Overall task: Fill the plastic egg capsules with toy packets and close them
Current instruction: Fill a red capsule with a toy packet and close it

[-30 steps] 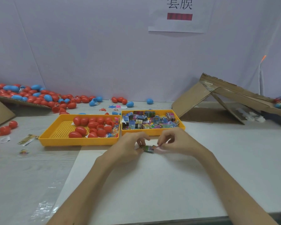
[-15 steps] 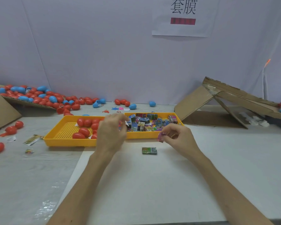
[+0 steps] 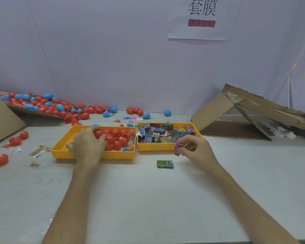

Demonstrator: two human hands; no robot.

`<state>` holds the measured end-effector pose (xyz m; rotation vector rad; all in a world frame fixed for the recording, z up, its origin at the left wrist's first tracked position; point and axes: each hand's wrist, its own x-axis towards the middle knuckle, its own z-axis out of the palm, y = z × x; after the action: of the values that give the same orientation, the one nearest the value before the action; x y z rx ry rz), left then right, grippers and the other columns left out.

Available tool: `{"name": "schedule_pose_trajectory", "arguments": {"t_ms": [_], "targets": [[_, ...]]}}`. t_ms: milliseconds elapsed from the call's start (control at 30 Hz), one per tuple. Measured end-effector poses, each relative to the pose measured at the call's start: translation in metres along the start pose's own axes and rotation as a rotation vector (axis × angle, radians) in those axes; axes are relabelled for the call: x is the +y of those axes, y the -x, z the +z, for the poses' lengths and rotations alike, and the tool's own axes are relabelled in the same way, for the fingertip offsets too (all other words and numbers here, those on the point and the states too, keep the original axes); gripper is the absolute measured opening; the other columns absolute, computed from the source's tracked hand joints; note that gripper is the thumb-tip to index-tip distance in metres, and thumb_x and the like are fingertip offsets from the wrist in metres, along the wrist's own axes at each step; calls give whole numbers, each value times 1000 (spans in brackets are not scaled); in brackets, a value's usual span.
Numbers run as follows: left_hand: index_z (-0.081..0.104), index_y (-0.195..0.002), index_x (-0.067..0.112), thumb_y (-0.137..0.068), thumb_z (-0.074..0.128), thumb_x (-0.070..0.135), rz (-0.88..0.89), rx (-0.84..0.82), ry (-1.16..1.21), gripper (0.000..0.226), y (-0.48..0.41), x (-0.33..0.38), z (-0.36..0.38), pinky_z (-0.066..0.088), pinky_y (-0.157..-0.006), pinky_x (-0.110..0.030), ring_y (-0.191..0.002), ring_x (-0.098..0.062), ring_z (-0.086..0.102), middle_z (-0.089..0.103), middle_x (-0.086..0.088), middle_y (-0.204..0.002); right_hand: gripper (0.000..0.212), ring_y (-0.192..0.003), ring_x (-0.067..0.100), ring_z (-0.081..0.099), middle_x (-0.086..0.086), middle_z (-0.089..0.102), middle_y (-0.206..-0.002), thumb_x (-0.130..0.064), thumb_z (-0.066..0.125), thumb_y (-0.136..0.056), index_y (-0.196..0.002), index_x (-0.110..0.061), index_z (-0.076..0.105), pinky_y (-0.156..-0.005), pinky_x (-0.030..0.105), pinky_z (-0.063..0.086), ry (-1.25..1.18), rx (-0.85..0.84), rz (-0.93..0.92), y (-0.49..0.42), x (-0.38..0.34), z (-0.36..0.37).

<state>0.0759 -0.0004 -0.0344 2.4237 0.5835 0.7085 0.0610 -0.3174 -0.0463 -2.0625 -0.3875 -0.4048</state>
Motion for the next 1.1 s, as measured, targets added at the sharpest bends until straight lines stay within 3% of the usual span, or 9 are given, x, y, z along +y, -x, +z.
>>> {"name": "schedule_pose_trajectory", "arguments": {"t_ms": [133, 300, 433, 533, 633, 733, 900, 1000, 1100], "targets": [[67, -118, 11, -95, 71, 28, 348, 155, 412, 29, 16, 27, 0, 49, -88, -30, -100, -19, 56, 61, -8, -113, 23, -64, 7, 65, -5, 75, -78, 1, 77, -83, -94, -18, 73, -58, 19, 49, -242, -25, 109, -2, 1, -3], [67, -88, 18, -99, 64, 19, 665, -197, 598, 11, 70, 66, 16, 41, -66, -16, -70, -9, 56, 62, 7, -77, 21, -70, 15, 67, 12, 77, -84, 0, 77, -82, -97, -13, 69, -57, 21, 48, -441, -13, 180, -4, 4, -4], [64, -82, 22, -100, 61, 26, 647, -527, 594, 19, 93, 74, 34, 46, -62, -28, -66, -10, 55, 59, 5, -71, 21, -65, 17, 64, 13, 75, -78, -2, 77, -83, -99, -11, 68, -62, 24, 50, -500, -73, 200, -5, 7, -5], [65, -89, 18, -100, 61, 23, 476, -666, 650, 13, 91, 72, 38, 55, -60, -42, -58, -18, 58, 59, 1, -72, 16, -68, 21, 66, 16, 75, -83, -6, 77, -85, -99, -11, 71, -68, 29, 53, -517, -158, 193, -3, 6, -4], [69, -94, 15, -102, 59, 27, 330, -791, 761, 17, 86, 73, 37, 44, -47, -33, -51, -16, 48, 52, 0, -68, 13, -73, 21, 67, 14, 75, -87, -9, 77, -84, -94, -17, 75, -69, 29, 54, -515, -227, 168, 0, 2, -2], [73, -90, 21, -99, 65, 33, 353, -840, 755, 17, 85, 72, 38, 40, -46, -25, -52, -8, 48, 56, 12, -65, 15, -77, 24, 68, 14, 75, -88, -16, 78, -77, -90, -24, 76, -70, 32, 53, -501, -244, 175, 2, -2, -1], [75, -86, 30, -93, 73, 29, 450, -848, 715, 8, 87, 71, 40, 44, -56, -11, -63, 6, 60, 67, 26, -74, 22, -78, 23, 67, 6, 75, -86, -13, 81, -74, -90, -28, 77, -67, 28, 53, -485, -262, 162, 2, -5, -2], [77, -89, 31, -91, 74, 36, 449, -822, 608, 7, 87, 71, 42, 52, -90, -43, -86, -1, 64, 71, 20, -86, 27, -77, 18, 67, 2, 73, -83, -5, 81, -75, -91, -26, 77, -67, 26, 52, -486, -270, 158, 2, -4, -2], [77, -89, 27, -91, 75, 34, 436, -817, 570, 7, 87, 71, 41, 48, -100, -58, -91, -9, 65, 71, 15, -89, 27, -74, 15, 66, -1, 72, -80, -7, 82, -71, -90, -26, 77, -66, 24, 52, -487, -260, 159, 1, -5, 0]]}}
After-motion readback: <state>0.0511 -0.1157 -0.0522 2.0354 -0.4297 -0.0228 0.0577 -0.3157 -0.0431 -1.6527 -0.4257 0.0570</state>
